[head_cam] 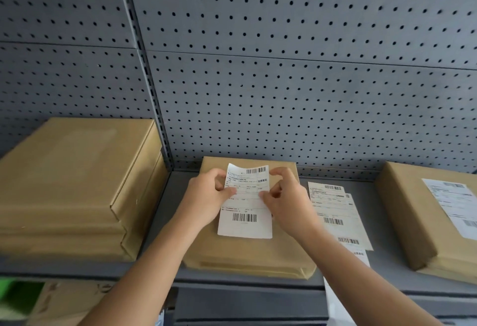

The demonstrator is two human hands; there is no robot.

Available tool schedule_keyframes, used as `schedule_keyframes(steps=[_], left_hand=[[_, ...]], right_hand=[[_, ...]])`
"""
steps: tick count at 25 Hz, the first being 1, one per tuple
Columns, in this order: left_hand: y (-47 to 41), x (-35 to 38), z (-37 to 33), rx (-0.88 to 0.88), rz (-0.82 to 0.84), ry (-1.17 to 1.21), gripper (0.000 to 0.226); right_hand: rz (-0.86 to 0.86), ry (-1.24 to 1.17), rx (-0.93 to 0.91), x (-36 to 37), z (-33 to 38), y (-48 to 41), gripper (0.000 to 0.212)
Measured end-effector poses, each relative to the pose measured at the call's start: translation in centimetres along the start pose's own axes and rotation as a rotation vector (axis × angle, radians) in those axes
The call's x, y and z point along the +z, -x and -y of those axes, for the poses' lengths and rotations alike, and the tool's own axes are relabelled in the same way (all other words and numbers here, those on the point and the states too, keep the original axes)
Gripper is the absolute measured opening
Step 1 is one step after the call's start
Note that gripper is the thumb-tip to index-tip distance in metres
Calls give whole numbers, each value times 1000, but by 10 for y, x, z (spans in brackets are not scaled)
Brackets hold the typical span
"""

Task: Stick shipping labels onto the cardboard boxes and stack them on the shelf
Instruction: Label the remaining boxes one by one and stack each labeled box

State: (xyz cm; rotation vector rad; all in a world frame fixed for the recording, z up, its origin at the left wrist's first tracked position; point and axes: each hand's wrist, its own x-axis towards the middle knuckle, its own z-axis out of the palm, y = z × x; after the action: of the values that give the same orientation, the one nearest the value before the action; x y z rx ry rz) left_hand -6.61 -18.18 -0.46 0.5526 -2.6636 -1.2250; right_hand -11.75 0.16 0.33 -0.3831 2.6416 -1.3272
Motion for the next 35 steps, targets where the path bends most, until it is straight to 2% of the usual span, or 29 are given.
schedule_keyframes(steps=[6, 12, 15, 17, 19, 21, 24, 26, 35], left_hand=[[-7, 11, 0, 16, 10, -123, 35], [-5, 11, -4, 49, 16, -196, 43], [-1, 9, 2, 198, -19, -336, 61], [-1, 10, 5, 351, -9, -443, 63], [-2, 12, 7, 445, 75, -464, 59], [-5, 16, 10, 478, 171, -501, 58], [-8, 19, 16, 480, 211, -541, 56], [-9, 18, 18, 476, 198, -546, 57], [-10, 2, 32, 359, 101, -560, 61]], right_hand=[[-2, 104, 4, 4, -1, -2, 48], [15, 263, 22, 11, -1, -8, 47], [34, 425, 9, 11, -1, -11, 45], [-30, 559, -85, 12, -5, -10, 42], [-100, 627, -256, 18, -10, -9, 39], [-61, 628, -368, 29, -12, -10, 42], [57, 658, -386, 42, -16, -12, 64], [104, 707, -356, 42, -20, -13, 71], [116, 724, -208, 24, -31, -10, 64]])
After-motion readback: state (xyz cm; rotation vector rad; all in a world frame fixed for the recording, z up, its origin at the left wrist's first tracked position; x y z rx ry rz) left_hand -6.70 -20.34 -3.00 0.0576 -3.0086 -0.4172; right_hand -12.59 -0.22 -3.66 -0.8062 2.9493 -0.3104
